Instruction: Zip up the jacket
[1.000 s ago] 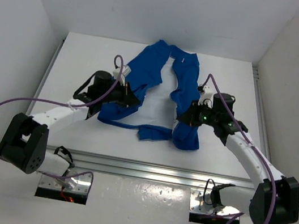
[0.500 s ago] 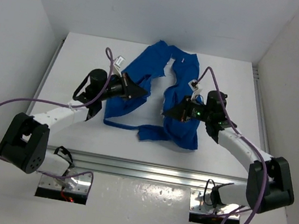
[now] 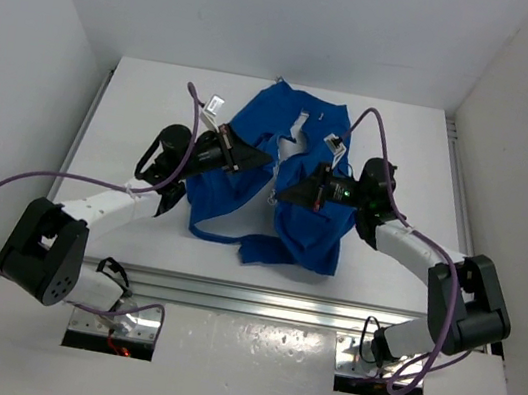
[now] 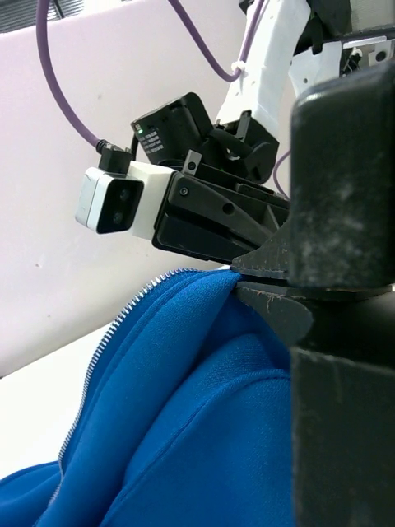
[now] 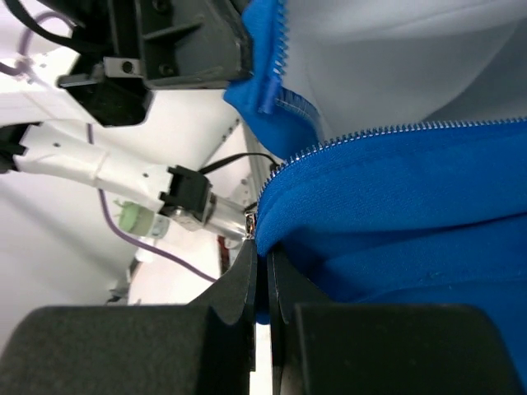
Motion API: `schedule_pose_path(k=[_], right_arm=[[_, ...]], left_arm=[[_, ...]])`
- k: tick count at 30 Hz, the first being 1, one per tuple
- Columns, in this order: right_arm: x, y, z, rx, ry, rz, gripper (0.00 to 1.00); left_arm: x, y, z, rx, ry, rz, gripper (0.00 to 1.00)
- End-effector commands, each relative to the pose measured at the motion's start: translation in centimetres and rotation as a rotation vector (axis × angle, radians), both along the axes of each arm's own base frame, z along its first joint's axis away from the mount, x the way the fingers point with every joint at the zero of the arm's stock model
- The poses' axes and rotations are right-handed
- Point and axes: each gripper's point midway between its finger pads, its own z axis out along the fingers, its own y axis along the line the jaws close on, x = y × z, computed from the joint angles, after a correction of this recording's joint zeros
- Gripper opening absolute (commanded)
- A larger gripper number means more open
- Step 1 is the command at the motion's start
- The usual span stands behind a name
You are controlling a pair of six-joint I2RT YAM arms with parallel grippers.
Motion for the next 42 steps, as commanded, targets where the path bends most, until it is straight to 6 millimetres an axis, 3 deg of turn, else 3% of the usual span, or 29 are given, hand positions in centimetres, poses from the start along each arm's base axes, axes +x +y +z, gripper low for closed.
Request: schedule_pose_path(k=[1, 6, 10, 22, 27, 36, 42], right_arm=[[-0.5, 0.3, 2.3, 0.067, -0.057, 0.052, 0.00], [-0.1, -0.1, 2.7, 0.076, -0.045, 0.021, 0.00], [0.5, -0.9, 2.2, 0.067, -0.022, -0.029, 0.00], [1.8, -1.4, 2.3, 0.064, 0.018, -0.087, 0.00], [2.6, -2.0, 3.4, 0.068, -0.005, -0.109, 0.00], [1.8, -2.2, 3.2, 0.066, 0.033, -0.087, 0.00], [2.2, -2.1, 3.5, 0.070, 0.031, -0.093, 0.00]], left_arm=[[-0.5, -0.4, 2.0, -0.058, -0.058, -0.018, 0.00], [-0.8, -0.2, 1.5, -0.057, -0.027, -0.010, 0.00], [-0.9, 0.1, 0.0, -0.057, 0.052, 0.008, 0.00], [-1.0, 0.1, 0.3, -0.099, 0.111, 0.009, 0.00], [-1.5, 0.5, -0.4, -0.101, 0.110, -0.018, 0.00], [-2.1, 0.7, -1.0, -0.070, 0.073, -0.043, 0.00], [-2.1, 0.9, -0.8, -0.067, 0.055, -0.044, 0.00]])
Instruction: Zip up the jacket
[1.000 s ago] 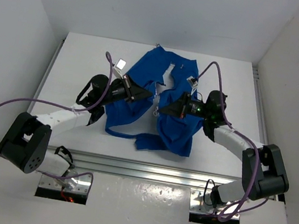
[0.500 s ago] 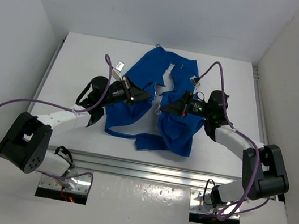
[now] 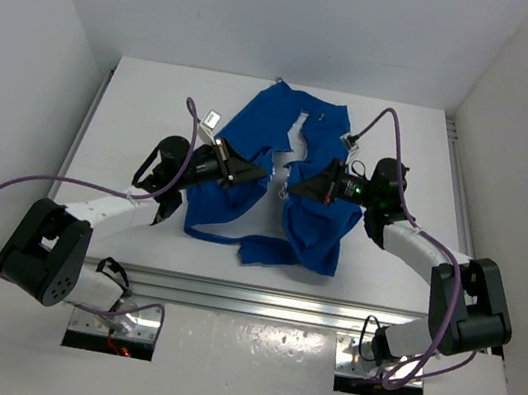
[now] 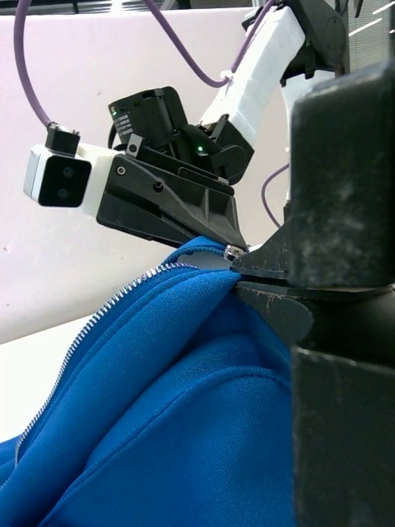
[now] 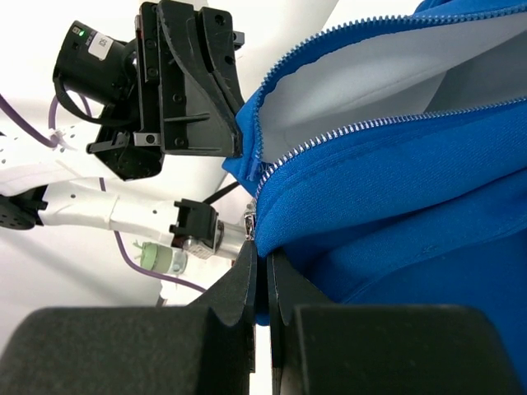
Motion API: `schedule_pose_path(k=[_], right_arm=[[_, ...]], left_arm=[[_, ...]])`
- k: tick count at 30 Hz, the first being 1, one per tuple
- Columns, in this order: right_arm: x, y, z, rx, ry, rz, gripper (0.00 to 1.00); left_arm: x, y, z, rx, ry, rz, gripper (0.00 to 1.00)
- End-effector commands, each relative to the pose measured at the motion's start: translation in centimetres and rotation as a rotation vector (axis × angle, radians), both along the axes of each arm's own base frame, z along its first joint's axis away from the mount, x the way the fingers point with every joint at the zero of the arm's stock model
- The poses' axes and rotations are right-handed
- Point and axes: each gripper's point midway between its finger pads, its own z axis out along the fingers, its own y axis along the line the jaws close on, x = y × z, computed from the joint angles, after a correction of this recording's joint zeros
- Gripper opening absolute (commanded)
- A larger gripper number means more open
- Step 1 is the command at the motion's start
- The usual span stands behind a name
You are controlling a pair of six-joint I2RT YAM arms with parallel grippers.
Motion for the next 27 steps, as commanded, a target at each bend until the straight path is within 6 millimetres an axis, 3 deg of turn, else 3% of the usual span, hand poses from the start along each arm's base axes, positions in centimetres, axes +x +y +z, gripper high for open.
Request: schedule_pose_path(k=[1, 6, 27], right_arm=[[0.5, 0.3, 3.4, 0.038, -0.104, 0.013, 0.00], [0.9, 0.5, 4.3, 0.052, -0.120, 0.010, 0.00], [0.6, 2.0, 4.7, 0.087, -0.080, 0.060, 0.00]], left_arm=[[-0.7, 0.3, 2.7, -0.040, -0.109, -0.022, 0.00], [-0.8, 0.3, 3.4, -0.059, -0.133, -0.023, 0.00], [-1.1, -1.5, 5.1, -0.116, -0.160, -0.064, 0.00]])
